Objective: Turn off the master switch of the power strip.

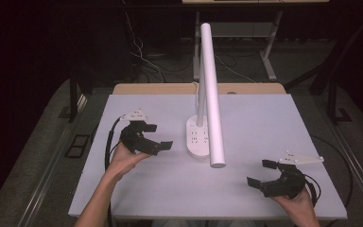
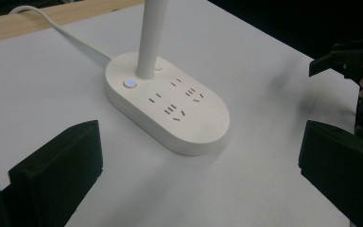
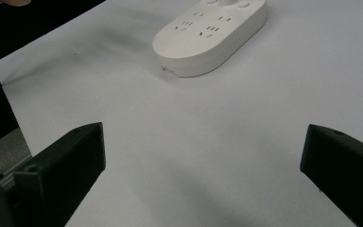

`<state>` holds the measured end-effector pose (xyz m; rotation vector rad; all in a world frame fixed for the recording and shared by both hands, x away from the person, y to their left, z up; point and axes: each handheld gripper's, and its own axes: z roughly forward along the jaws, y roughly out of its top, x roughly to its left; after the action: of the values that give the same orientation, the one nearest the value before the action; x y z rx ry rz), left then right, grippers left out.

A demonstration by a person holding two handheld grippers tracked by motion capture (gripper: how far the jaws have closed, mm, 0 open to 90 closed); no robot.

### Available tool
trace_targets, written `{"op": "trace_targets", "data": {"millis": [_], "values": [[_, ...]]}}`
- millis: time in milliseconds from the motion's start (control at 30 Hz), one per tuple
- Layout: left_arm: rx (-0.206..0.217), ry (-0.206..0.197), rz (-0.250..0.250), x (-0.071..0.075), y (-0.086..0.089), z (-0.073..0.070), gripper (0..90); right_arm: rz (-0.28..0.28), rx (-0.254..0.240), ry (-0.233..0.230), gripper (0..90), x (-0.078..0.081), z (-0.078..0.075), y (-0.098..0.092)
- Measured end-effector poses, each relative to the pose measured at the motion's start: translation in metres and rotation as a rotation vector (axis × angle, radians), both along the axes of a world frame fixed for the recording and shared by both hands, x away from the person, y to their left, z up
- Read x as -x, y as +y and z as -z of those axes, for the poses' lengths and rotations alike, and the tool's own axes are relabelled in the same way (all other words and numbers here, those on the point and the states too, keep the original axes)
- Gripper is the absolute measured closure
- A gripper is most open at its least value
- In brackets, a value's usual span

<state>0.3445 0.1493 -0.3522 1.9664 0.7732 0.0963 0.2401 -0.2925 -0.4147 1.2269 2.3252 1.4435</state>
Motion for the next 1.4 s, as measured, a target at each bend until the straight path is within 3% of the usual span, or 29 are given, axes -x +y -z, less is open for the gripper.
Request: {"op": "trace_targets", "data": {"millis": [1400], "values": [[-0.098, 0.021, 0.011, -0.058, -0.029, -0.009, 1.6, 0.008, 0.010, -0.005, 0.3, 0.000, 0.001, -0.001]]}}
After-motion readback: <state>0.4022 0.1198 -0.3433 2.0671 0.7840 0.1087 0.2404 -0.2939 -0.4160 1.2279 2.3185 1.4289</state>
